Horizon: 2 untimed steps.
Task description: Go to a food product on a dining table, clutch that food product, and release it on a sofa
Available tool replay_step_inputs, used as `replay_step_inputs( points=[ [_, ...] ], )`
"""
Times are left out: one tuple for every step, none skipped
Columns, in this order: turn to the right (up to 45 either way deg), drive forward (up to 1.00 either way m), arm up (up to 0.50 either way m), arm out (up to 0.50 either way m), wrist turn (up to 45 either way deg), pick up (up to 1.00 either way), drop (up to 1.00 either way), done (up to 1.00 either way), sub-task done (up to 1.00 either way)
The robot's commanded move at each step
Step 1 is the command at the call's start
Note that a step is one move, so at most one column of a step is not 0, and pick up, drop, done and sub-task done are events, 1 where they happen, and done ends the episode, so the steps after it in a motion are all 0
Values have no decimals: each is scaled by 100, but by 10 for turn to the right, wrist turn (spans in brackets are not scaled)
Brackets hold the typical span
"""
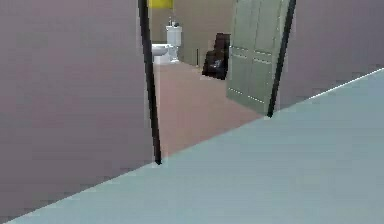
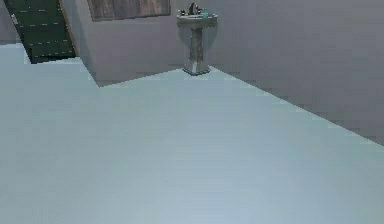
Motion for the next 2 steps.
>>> replay_step_inputs(
  points=[
    [0, 100, 0, 0, 0, 0, 0, 0, 0],
    [30, 0, 0, 0, 0, 0, 0, 0, 0]
  ],
)
